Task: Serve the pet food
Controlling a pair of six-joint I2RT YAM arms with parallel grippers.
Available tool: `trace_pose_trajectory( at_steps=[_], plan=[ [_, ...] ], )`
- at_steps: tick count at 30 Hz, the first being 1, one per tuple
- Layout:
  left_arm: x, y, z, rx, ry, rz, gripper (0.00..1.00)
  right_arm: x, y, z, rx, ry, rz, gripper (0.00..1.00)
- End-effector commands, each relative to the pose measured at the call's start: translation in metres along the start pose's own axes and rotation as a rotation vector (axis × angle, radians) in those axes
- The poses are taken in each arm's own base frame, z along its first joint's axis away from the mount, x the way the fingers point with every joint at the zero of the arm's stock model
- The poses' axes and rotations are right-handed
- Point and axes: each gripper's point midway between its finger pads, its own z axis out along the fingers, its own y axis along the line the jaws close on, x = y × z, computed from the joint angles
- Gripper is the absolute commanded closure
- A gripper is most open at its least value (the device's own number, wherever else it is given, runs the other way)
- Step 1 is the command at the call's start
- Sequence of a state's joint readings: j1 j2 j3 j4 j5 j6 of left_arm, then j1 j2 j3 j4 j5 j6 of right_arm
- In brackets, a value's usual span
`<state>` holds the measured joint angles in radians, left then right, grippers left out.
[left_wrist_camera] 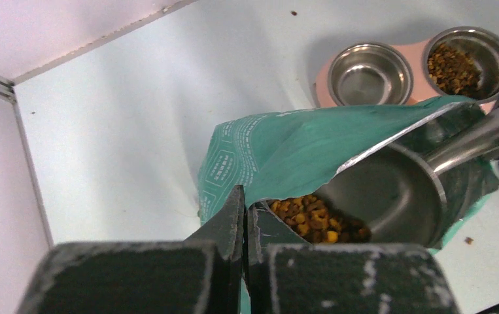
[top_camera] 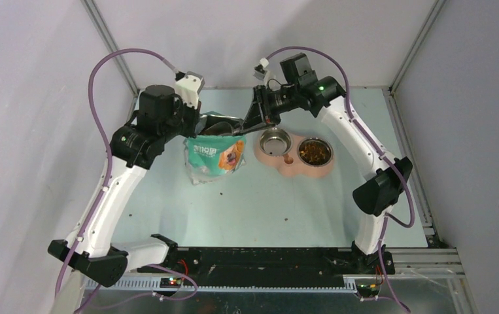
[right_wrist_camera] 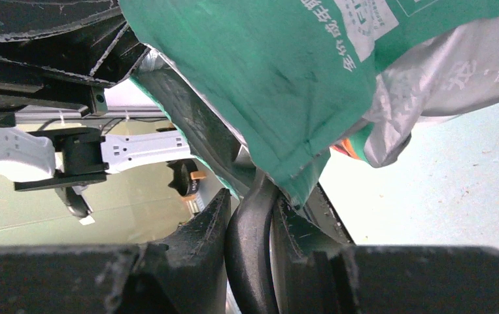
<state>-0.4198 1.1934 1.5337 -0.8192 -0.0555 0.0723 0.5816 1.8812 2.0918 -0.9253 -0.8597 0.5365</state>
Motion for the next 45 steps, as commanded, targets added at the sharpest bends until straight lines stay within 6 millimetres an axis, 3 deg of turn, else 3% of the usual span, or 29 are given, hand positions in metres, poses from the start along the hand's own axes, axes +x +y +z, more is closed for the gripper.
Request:
trace_pose_trajectory(
  at_steps=[1,6,14,24,37,40,45],
  plan=[
    [-0.001,0.032,-0.009,-0.136,0.018,0.104,1.00,-0.008,0.052,-0.047,-0.173,-0.057,-0.055,1.00],
    [-0.009,0.038,-0.011,-0.158,0.003,0.143,1.00,-0.014,0.046,-0.058,-0.179,-0.080,-0.030,1.00],
    [-0.012,0.043,-0.012,-0.178,0.005,0.177,1.00,-0.008,0.058,-0.069,-0.287,-0.045,-0.036,1.00],
    [-0.011,0.043,-0.012,-0.167,0.024,0.192,1.00,-0.026,0.053,-0.079,-0.407,-0.092,-0.064,1.00],
    [-0.017,0.035,-0.014,-0.122,0.023,0.186,1.00,-0.037,0.039,-0.099,-0.054,-0.301,-0.112,1.00],
    [-0.017,0.031,-0.015,-0.099,0.022,0.171,1.00,-0.030,0.044,-0.097,-0.036,-0.302,-0.103,1.00],
    [-0.017,0.027,-0.015,-0.082,0.020,0.156,1.00,-0.021,0.072,-0.095,-0.038,-0.313,-0.162,1.00]
  ],
)
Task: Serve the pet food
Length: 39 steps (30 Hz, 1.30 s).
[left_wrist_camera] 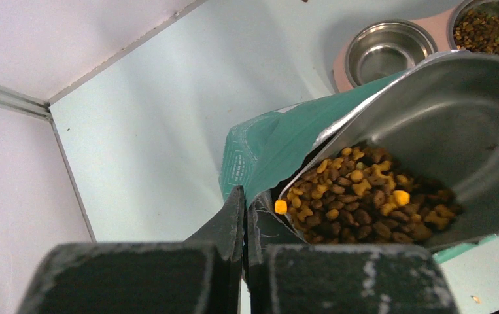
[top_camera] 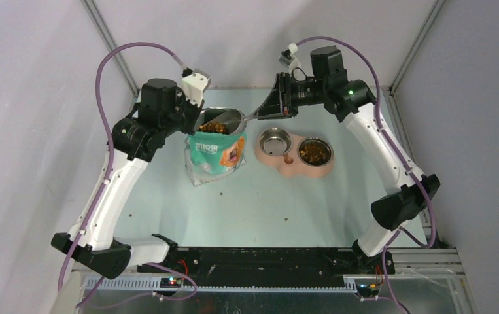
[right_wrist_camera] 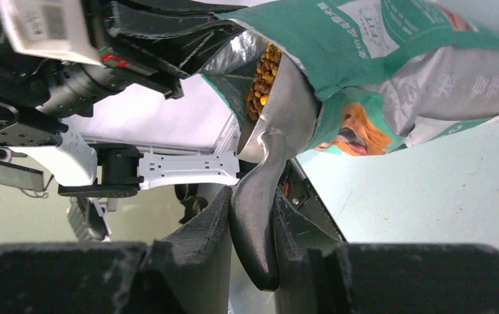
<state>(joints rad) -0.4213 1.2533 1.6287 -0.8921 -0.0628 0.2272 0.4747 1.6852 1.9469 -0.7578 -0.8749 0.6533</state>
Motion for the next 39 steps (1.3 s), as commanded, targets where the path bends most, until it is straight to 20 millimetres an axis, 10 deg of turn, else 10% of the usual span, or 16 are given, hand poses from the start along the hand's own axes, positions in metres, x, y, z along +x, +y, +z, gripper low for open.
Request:
trace_pose_trajectory(
  at_steps=[1,14,39],
  plan=[
    [-0.007,0.021,-0.016,-0.081,-0.014,-0.006,1.00,-0.008,0.051,-0.030,-0.006,-0.115,-0.161,1.00],
    [-0.010,0.024,-0.016,-0.094,-0.014,0.017,1.00,-0.016,0.007,-0.023,-0.084,-0.064,-0.079,1.00],
    [0.001,0.044,-0.015,-0.136,0.044,0.026,1.00,-0.036,-0.007,-0.022,-0.371,-0.069,0.106,1.00]
  ],
)
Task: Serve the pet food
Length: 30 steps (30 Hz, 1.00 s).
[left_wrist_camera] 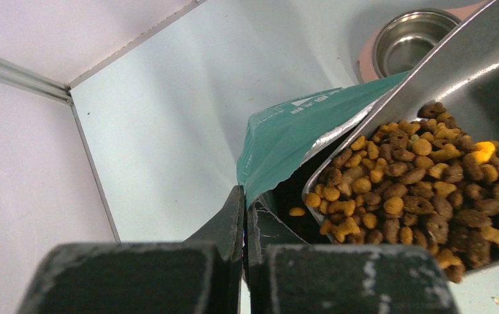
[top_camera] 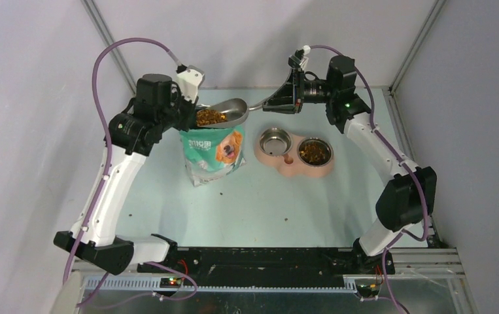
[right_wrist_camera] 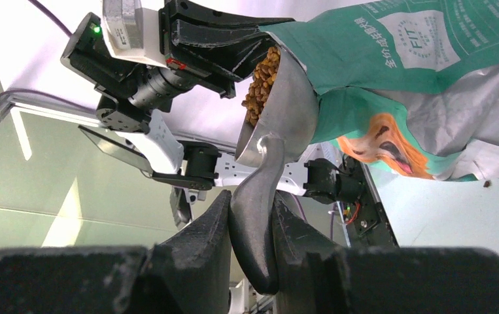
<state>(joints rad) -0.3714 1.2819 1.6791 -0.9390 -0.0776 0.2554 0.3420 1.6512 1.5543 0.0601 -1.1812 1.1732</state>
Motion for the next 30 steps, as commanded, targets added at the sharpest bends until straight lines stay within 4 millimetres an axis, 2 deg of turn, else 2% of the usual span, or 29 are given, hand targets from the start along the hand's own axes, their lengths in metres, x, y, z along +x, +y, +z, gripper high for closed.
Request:
trace_pose_trajectory(
  at_steps=[1,10,21,30],
  plan=[
    [-0.002,0.025,-0.012,-0.089,0.007,0.019,1.00,-0.012,0.011,-0.004,-0.069,-0.029,-0.052,1.00],
    [-0.002,0.028,-0.005,-0.093,0.018,0.018,1.00,-0.021,0.017,-0.013,-0.103,-0.062,-0.071,1.00],
    [0.000,0.033,0.001,-0.104,0.040,0.017,1.00,-0.026,0.036,-0.026,-0.139,-0.101,-0.132,1.00],
    [0.001,0.033,0.003,-0.107,0.049,0.023,1.00,-0.041,0.044,-0.049,-0.125,-0.172,-0.153,1.00]
  ],
)
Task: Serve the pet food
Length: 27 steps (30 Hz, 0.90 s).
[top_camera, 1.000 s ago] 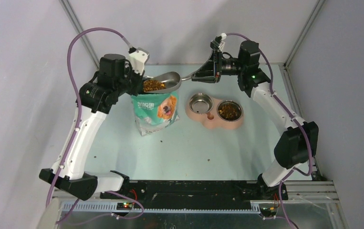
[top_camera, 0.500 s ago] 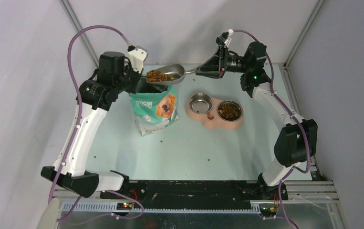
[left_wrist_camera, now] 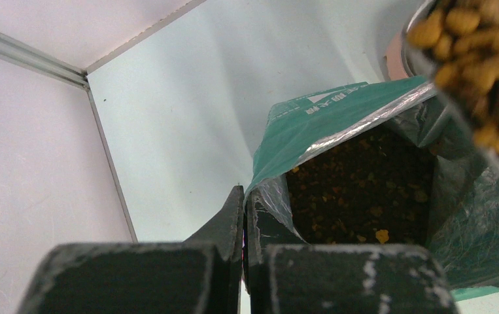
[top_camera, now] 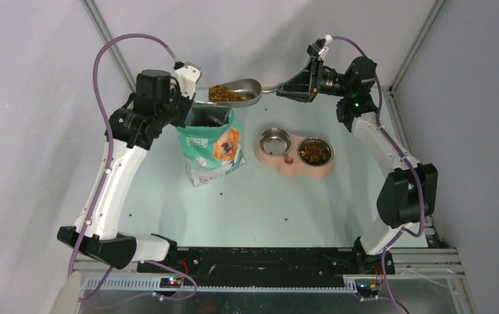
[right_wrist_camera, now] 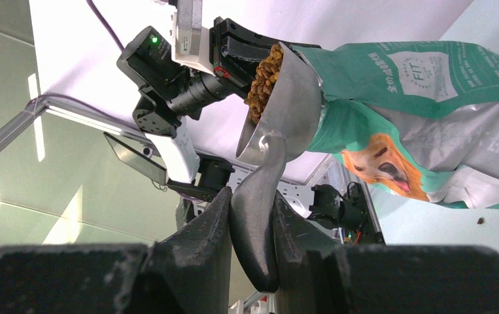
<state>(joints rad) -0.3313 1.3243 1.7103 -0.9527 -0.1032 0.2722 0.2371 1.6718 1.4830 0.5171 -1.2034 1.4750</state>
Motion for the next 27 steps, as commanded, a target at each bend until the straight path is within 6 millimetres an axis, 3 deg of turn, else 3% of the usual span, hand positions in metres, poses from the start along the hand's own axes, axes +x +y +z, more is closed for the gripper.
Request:
trace_pose_trajectory(
  at_steps=[1,9,14,19,27],
  plan=[
    [-0.003,0.016,-0.005,-0.059,0.006,0.023,1.00,-0.012,0.034,-0.017,-0.029,-0.071,-0.114,1.00],
    [-0.005,0.021,-0.006,-0.075,0.004,0.034,1.00,-0.031,0.031,-0.045,0.002,-0.144,-0.136,1.00],
    [-0.006,0.021,-0.008,-0.074,0.002,0.034,1.00,-0.039,0.020,-0.064,0.020,-0.195,-0.134,1.00],
    [-0.006,0.022,-0.010,-0.075,-0.001,0.032,1.00,-0.045,-0.005,-0.079,0.037,-0.245,-0.116,1.00],
    [-0.003,0.020,-0.016,-0.064,-0.006,0.038,1.00,-0.065,-0.052,-0.127,0.113,-0.347,-0.109,1.00]
  ],
)
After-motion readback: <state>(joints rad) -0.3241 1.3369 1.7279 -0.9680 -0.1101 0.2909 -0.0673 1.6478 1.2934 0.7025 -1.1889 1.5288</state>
